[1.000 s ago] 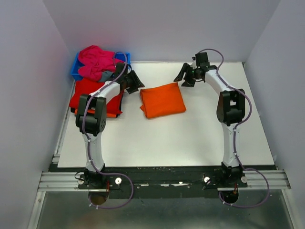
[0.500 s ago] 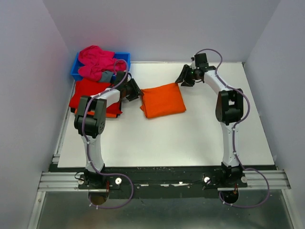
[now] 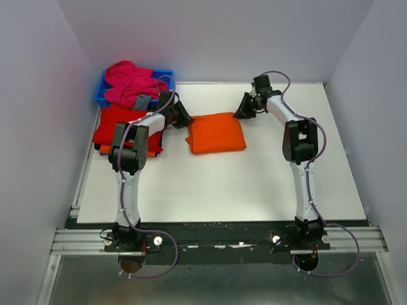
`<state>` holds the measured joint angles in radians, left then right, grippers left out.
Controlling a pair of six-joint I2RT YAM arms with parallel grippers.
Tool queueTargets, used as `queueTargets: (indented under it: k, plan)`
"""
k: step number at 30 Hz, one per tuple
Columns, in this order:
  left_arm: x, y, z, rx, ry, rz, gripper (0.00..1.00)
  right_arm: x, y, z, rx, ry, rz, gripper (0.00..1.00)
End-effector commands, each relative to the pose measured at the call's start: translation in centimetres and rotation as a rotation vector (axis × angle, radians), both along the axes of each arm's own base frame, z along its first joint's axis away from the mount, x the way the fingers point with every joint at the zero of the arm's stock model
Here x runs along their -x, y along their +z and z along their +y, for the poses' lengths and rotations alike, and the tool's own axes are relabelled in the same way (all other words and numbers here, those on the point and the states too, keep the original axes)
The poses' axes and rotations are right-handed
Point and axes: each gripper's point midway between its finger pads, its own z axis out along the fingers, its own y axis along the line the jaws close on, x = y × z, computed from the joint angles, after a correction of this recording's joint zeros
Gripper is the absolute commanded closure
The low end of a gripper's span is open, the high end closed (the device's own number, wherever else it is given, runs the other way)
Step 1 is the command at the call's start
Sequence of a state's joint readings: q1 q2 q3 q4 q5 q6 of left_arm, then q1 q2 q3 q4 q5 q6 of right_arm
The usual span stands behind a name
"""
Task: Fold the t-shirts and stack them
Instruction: Fold the long partially folded tshirt into a neat square
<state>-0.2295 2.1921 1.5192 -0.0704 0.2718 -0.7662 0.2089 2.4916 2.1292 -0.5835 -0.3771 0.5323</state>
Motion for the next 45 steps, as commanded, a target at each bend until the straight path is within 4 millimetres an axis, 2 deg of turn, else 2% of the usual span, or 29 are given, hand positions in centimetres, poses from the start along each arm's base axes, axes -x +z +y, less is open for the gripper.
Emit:
queueTargets:
  k: [1,3,5,7,10,14,16,20,22,23,24,25,26,27,30,33,39,45]
  plan:
    - [-1.3,-1.8,-0.5,-0.005,-0.022,0.006,0.66,1.7,-1.3,1.1,-0.024,0.011,0.065,0.79]
    - [-1.7,-1.7,-0.7,0.003,-0.025,-0.013,0.8,2.0,-0.8,1.2,-0.034,0.012,0.043,0.87]
    - [-1.6,-1.5,-0.8,0.006,-0.038,-0.029,0.9,2.2,-0.6,0.7,-0.018,-0.001,0.032,0.94]
    - [-1.2,-1.3,-0.7,-0.001,-0.049,-0.043,0.95,2.9,0.0,0.3,0.006,-0.005,0.024,0.99]
    - [0.5,-0.8,-0.5,0.012,-0.063,-0.057,0.98,4.6,1.1,-0.6,0.019,-0.022,0.005,0.99]
    - [4.9,-0.7,0.2,0.018,-0.042,-0.051,0.99,8.7,1.5,-1.4,0.006,-0.038,-0.001,0.99]
    - [7.4,-0.3,0.4,0.027,-0.042,-0.054,0.99,12.0,0.3,-2.0,0.004,-0.042,0.032,0.99]
    - [12.7,-0.6,0.3,0.003,-0.073,-0.039,0.99,16.7,0.4,-3.0,0.013,-0.023,0.032,0.99]
    - [15.6,-1.2,0.3,-0.009,-0.087,-0.028,0.97,19.0,0.5,-3.2,0.0,-0.008,0.029,0.97]
    - [16.5,-1.1,0.3,-0.012,-0.089,-0.03,0.94,20.1,0.5,-3.3,-0.004,-0.002,0.025,0.9]
    - [17.6,-1.4,0.5,-0.016,-0.085,-0.02,0.86,21.1,0.4,-3.5,-0.002,0.0,0.024,0.79]
    - [18.0,-1.3,0.8,-0.01,-0.076,-0.022,0.71,21.5,0.7,-3.6,-0.005,0.004,0.007,0.64]
    - [18.4,-1.1,0.8,-0.006,-0.081,-0.034,0.61,21.9,0.9,-3.6,-0.013,0.024,-0.017,0.55]
    - [18.5,-1.0,0.9,-0.011,-0.085,-0.039,0.52,22.1,1.1,-3.5,-0.021,0.033,-0.031,0.54]
    - [18.4,-0.4,0.9,-0.024,-0.1,-0.04,0.45,22.5,1.0,-3.1,-0.046,0.057,-0.039,0.48]
    - [18.0,-0.1,0.6,-0.021,-0.112,-0.047,0.43,22.5,0.6,-2.7,-0.067,0.069,-0.041,0.43]
    - [17.0,-1.4,0.0,-0.021,-0.132,-0.019,0.43,22.2,-0.8,-1.9,-0.075,0.083,-0.018,0.43]
    - [16.3,-2.5,-0.1,-0.026,-0.123,0.007,0.43,21.9,-2.6,-1.8,0.077,0.055,0.03,0.47]
